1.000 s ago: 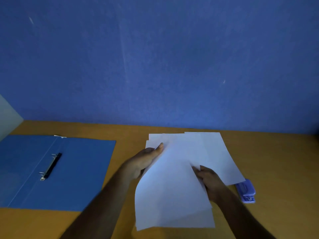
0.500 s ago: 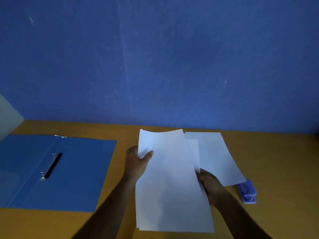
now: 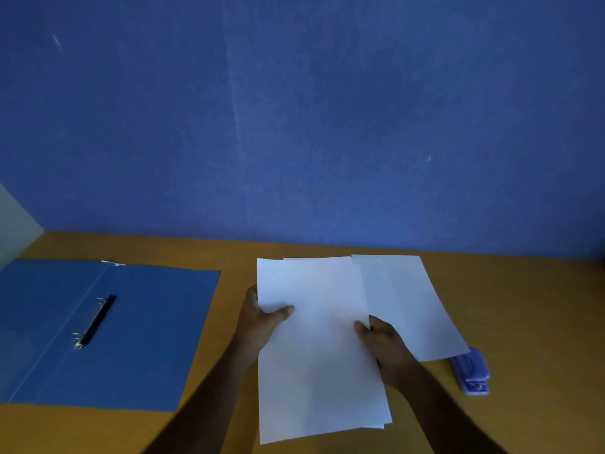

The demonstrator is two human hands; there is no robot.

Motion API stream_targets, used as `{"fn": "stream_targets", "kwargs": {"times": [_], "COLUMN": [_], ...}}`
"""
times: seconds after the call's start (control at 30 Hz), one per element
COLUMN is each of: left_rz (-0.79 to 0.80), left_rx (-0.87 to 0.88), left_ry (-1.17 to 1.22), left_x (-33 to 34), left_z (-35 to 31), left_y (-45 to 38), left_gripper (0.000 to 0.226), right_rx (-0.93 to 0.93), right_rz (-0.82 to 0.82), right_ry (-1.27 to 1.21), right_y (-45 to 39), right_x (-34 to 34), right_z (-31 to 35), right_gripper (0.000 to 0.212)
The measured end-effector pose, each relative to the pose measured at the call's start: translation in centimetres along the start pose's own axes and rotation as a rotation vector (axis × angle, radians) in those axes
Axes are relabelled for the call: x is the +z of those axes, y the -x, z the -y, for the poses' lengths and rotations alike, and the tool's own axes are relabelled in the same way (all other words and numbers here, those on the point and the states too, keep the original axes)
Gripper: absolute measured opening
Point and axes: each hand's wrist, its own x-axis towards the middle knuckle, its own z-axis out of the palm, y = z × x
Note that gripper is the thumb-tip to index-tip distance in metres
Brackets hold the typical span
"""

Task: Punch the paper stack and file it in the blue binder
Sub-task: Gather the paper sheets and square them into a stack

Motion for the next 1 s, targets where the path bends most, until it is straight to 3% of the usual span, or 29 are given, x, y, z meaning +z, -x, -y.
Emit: {"fn": "stream_targets", "kwargs": {"times": [0.17, 0.27, 0.33, 0.47, 0.6, 0.8, 1.0], "left_rz": [0.075, 0.045, -0.006, -0.070, -0.108, -0.134, -0.171], "left_rx": [-0.070, -0.020, 0.011, 0.055, 0.089, 0.053, 0.078], "left_ry": [0.006, -0.073, -0.100, -0.122, -0.140, -0.141, -0.172], "left_x": [-0.1, 0.3, 0.5, 0.3, 0.3, 0.4, 0.7], "left_z": [1.2, 1.9, 2.0, 2.1, 1.8, 1.7, 1.9], "left_y": [-0.1, -0.1, -0.2, -0.9, -1.6, -2.4, -3.2], "left_gripper": [0.025, 0.029, 0.031, 0.042, 0.047, 0.044, 0.046], "right_rx": [0.063, 0.066, 0.034, -0.013, 0.010, 0.162, 0.204], "right_rz": [-0.010, 0.031, -0.067, -0.488, -0.619, -0.657, -0.685], "right_ry": [-0.063, -0.099, 0.012, 0.562, 0.924, 0.984, 0.999], "right_y": [-1.6, -2.6, -3.5, -5.7, -7.1, -8.9, -10.0], "right_x": [-0.3, -0.8, -1.4, -3.3, -5.5, -6.1, -6.4], "right_z": [-0.3, -0.5, -0.8, -1.4, -2.0, -2.5, -2.8], "right_gripper": [0.028, 0.026, 0.024, 0.032, 0.063, 0.096, 0.092]}}
